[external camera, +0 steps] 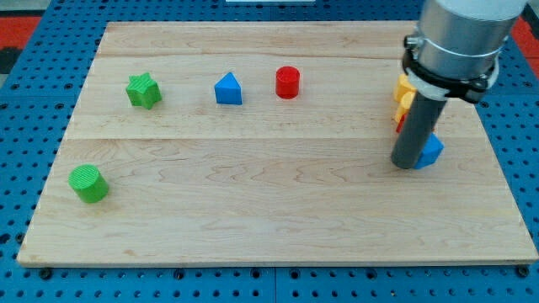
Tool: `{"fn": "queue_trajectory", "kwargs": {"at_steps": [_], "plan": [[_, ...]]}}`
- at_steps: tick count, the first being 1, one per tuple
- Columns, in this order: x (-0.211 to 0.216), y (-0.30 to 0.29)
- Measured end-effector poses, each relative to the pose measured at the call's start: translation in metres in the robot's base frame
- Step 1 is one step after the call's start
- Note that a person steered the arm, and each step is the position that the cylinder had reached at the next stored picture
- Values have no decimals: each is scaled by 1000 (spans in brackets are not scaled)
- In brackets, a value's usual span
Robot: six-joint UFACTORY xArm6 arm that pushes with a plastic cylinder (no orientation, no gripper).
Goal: Slide your arm to the green circle
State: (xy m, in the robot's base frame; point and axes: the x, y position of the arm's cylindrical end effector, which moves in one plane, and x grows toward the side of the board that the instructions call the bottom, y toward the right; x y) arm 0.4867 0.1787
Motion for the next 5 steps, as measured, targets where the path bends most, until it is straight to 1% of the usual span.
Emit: {"fn": "queue_trajectory", "kwargs": {"at_steps": [1, 2, 3, 4, 5], "plan": [[11, -3], [48, -71], [69, -175], [95, -302], [111, -434]]}}
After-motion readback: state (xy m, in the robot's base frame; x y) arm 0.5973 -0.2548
